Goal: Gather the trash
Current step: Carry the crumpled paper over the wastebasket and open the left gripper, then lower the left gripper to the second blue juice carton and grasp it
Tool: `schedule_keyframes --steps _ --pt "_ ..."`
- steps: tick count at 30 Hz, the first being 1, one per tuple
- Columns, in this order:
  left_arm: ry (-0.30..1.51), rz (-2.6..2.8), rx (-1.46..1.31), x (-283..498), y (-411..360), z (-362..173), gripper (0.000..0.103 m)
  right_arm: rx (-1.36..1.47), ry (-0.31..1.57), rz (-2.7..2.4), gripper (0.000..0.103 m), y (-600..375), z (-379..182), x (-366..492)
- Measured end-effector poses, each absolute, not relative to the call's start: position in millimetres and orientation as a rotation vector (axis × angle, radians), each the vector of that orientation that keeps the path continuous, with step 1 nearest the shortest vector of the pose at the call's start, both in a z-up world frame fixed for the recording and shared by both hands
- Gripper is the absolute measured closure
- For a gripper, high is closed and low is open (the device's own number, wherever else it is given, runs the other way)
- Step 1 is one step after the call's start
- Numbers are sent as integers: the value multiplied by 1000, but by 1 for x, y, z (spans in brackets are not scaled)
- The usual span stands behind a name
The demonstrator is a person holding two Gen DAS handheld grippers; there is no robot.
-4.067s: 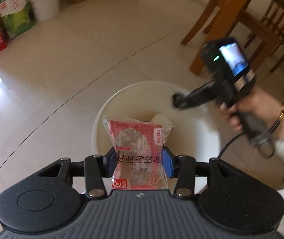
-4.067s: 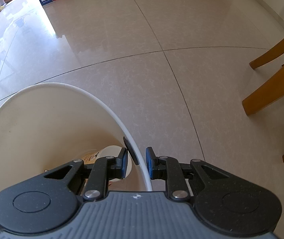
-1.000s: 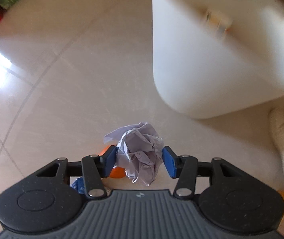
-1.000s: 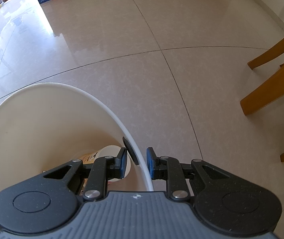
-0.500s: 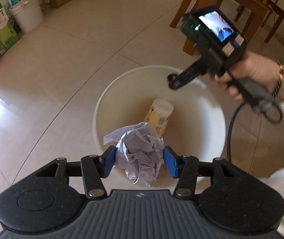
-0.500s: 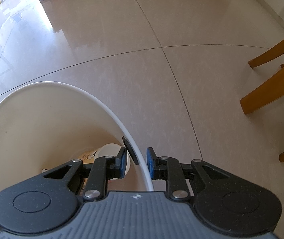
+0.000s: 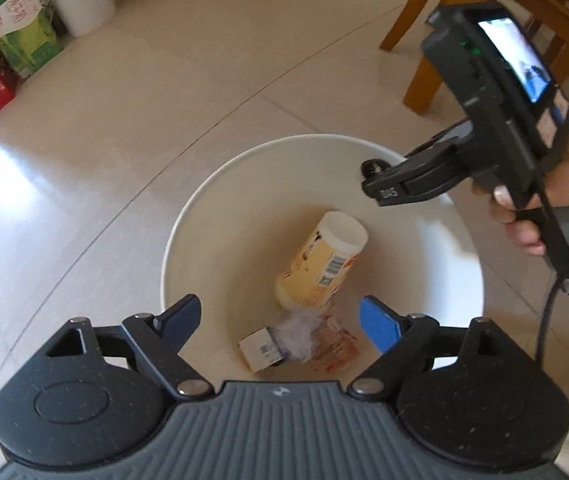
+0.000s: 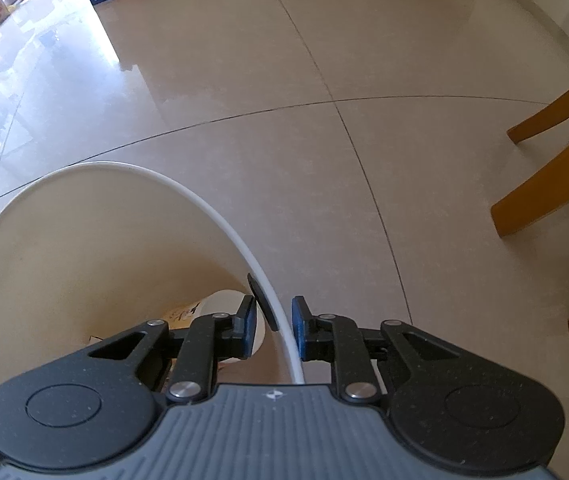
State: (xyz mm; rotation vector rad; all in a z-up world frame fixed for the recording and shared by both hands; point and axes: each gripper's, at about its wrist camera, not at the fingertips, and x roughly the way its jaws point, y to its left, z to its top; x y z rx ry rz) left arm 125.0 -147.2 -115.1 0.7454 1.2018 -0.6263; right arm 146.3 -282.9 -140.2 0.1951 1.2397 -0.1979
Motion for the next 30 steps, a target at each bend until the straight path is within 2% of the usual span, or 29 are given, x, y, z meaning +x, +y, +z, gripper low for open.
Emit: schedule_keyframes --steps 12,24,30 --pt "1176 -476 698 107 -152 -96 16 193 1231 -150 84 -289 -141 141" --pt "1153 -499 632 135 -84 -79 15 143 1226 -161 83 -280 -141 141" --pt "1145 -427 606 152 -21 -87 12 153 1226 -181 82 -276 -139 142"
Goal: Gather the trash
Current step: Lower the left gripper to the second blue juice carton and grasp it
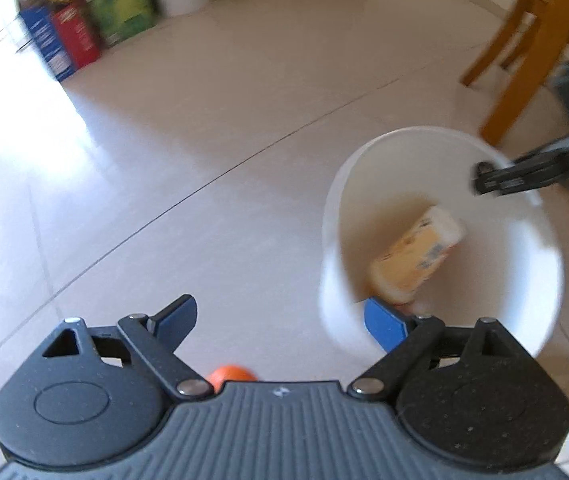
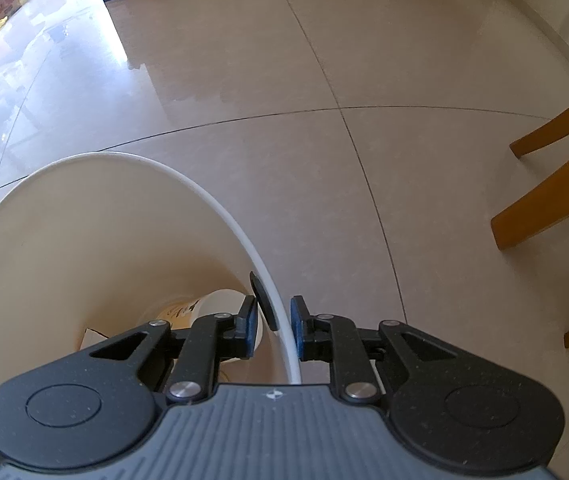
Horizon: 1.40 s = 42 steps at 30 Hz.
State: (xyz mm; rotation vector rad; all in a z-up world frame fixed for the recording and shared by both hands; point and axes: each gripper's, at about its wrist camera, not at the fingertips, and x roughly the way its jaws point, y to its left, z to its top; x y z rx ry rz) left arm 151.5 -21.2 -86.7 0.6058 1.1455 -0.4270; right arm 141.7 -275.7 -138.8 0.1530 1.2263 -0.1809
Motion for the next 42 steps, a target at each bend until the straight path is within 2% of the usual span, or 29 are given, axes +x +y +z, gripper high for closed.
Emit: schedule_keyframes --steps 4,13,17,22,27,31,36,40,42 --pt "1213 -310 505 166 35 -113 11 152 1226 -186 82 -277 -139 143" --pt "1386 34 244 188 155 -222 12 176 1229 -223 81 -279 -140 144" --pt "1447 124 230 188 182 -262 14 174 1229 -240 80 -277 -140 144" --pt "1471 144 138 189 210 -285 14 176 1224 -255 79 -275 -139 142" --pt "1486 156 159 191 213 -305 14 194 1219 -272 79 -277 -140 143" --pt "1487 165 154 190 214 -321 22 189 1221 -280 78 -277 -141 144" --pt "1479 166 174 186 210 -330 38 175 1228 -290 78 -274 -142 146" --pt "1464 152 192 185 204 -331 45 166 1233 -291 77 -271 -142 147" --pt "1462 150 202 183 203 -329 45 167 1234 -292 77 -270 -142 148"
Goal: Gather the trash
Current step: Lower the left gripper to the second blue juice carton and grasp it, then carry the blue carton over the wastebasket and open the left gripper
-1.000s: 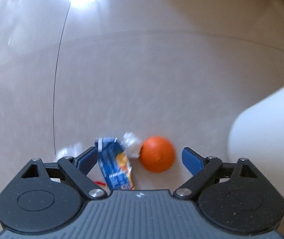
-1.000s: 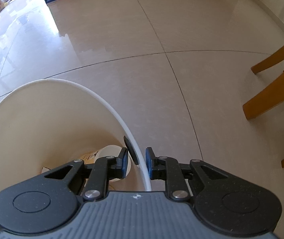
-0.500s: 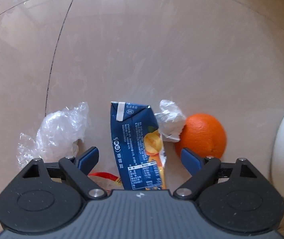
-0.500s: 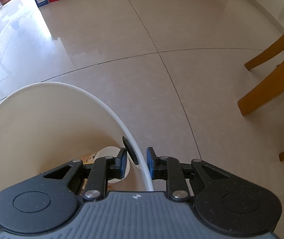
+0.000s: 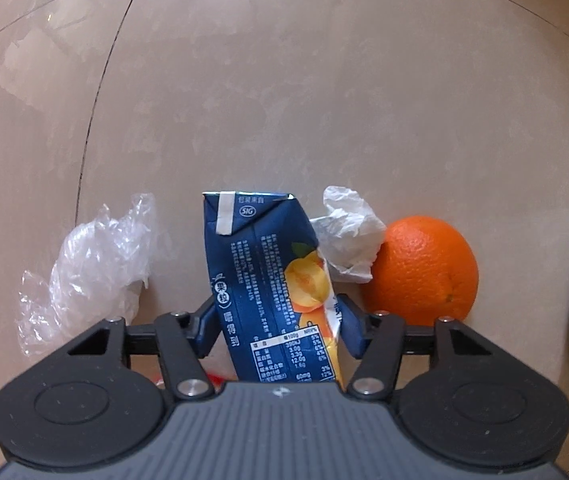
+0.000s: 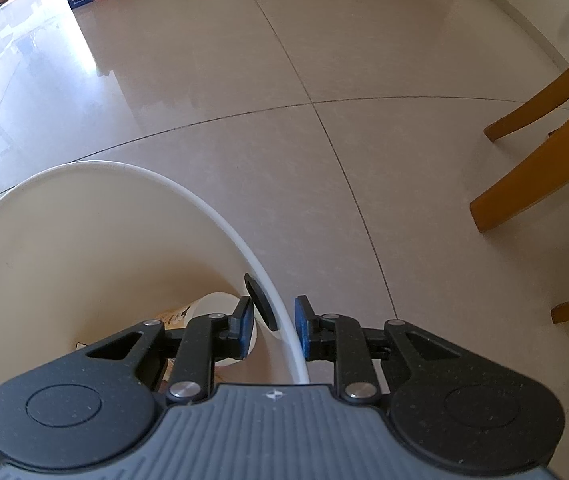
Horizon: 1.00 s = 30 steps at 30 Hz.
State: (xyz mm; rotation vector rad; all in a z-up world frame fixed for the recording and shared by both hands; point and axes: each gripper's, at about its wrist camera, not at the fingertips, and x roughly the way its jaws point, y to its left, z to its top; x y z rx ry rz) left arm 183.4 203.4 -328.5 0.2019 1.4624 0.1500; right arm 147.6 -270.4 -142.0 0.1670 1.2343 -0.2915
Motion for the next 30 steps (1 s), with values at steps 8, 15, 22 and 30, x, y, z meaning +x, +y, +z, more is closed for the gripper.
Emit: schedule_keyframes --steps 8,15,22,30 --pt "1454 118 247 186 189 -309 46 169 1241 -290 77 -271 -142 149" --pt "1441 60 304 191 175 -281 50 155 1256 -285 78 -270 -143 151" --pt "1411 -18 351 186 154 -245 50 151 1258 -284 78 -268 -143 151" --pt "1352 -235 470 175 92 -166 50 146 1261 -277 78 -269 -143 151"
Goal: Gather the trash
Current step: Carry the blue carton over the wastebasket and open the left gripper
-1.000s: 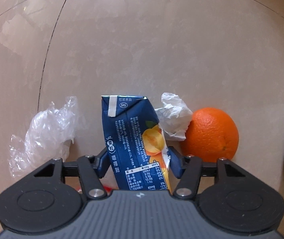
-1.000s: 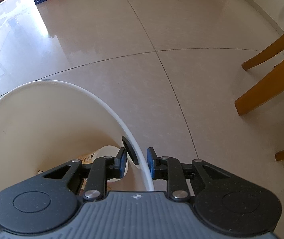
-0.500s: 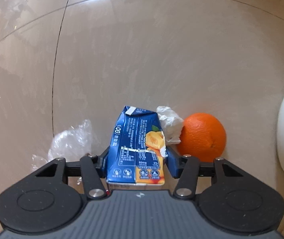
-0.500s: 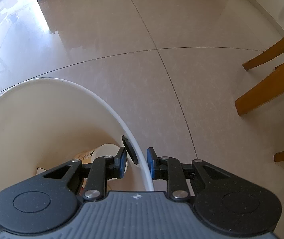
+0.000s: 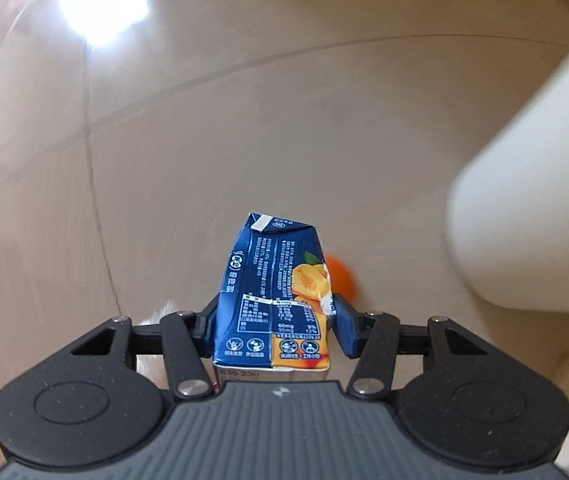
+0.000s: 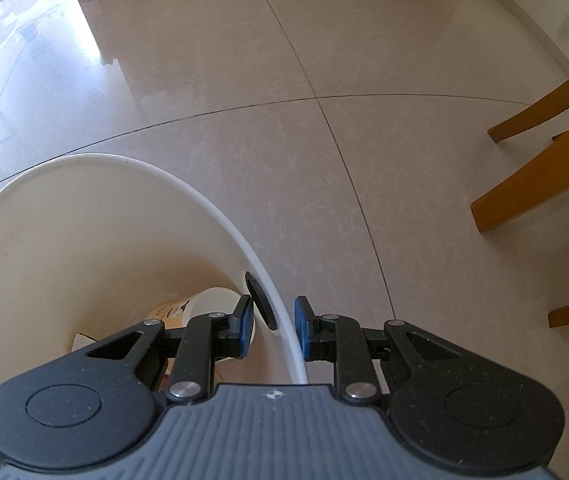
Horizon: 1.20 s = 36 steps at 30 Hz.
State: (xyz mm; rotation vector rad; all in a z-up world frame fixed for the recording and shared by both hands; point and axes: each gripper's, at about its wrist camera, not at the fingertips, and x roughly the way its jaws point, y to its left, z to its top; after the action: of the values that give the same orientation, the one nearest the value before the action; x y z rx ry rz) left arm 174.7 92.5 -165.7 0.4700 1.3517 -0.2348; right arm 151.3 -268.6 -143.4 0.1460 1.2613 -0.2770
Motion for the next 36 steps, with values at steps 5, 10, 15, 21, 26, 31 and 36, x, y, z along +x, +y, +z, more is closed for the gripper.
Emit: schedule_keyframes --steps 5,10,15,21,26,31,36 --pt "1282 -456 534 159 28 -98 50 134 1268 -273 78 -267 -143 153" --pt "1184 -651 564 144 -38 -47 50 122 1276 -269 78 -266 -143 154" --pt "1126 -762 555 144 -87 -43 50 106 1288 -263 79 -265 -141 156" --pt "1157 -826 543 145 -118 -79 47 78 1306 -252 79 -263 -140 158" --pt "1126 -794 542 141 -112 -93 24 114 1322 -234 81 -269 -137 159" --pt "1109 -767 517 144 -72 -79 19 111 1332 -228 81 -268 -136 161" --pt "1070 -674 511 156 -34 -72 12 44 1325 -229 80 -259 -137 162"
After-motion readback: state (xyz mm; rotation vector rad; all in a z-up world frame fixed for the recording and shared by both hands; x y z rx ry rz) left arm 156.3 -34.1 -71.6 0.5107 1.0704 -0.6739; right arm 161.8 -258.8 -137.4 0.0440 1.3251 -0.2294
